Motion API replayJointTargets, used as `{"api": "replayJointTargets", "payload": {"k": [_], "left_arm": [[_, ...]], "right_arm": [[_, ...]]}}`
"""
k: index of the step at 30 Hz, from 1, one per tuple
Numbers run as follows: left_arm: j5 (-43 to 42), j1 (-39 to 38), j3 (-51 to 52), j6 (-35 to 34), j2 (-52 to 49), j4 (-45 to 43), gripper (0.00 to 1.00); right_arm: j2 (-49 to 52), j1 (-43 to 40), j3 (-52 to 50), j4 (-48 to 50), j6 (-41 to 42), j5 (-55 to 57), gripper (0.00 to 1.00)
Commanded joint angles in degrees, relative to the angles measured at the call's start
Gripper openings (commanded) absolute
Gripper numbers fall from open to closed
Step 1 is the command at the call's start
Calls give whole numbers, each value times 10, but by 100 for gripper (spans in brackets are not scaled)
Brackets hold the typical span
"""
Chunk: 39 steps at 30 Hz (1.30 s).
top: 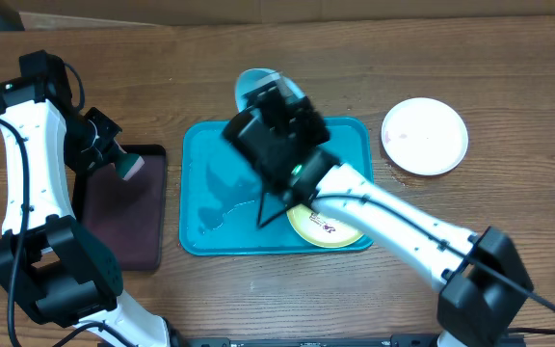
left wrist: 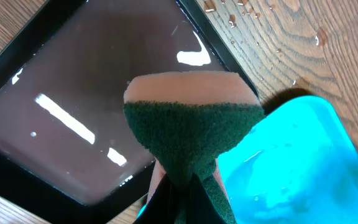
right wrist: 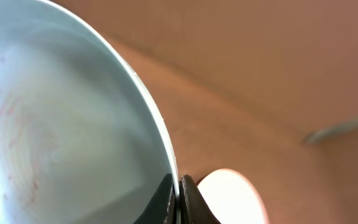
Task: Clean dirty plates on tray and stack at the side
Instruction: 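Lift the light-blue plate off the teal tray with the right gripper, then stack the light-blue plate onto the white plate and release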
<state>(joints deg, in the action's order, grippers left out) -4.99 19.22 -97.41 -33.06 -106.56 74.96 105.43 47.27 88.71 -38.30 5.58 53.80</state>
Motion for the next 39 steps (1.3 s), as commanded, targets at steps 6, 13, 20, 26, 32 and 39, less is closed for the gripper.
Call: {"api": "replayJointTargets", "payload": {"k": [6,13,20,26,32,39], "left_arm": [[-7,-2,6,14,0,-3,4],[-6,-3,6,14,0,-9,4],[-7,-4,6,14,0,-15,4],[-6,-19,6,14,0,-17,4],[-6,-24,6,14,0,-18,4],[-6,-24,6,14,0,-18,4]], "right_arm": [[-6,-241,3,-103,363,-304,4],[-6,-401,2,-164,359,-415,4],[-6,-466,-32,-176,339,-417,4],[-5,-485,-86,-155,409,-376,4],[-5,-485,-112,-134,409,-376,8],[-5,-485,-115,-132,409,-376,14]]}}
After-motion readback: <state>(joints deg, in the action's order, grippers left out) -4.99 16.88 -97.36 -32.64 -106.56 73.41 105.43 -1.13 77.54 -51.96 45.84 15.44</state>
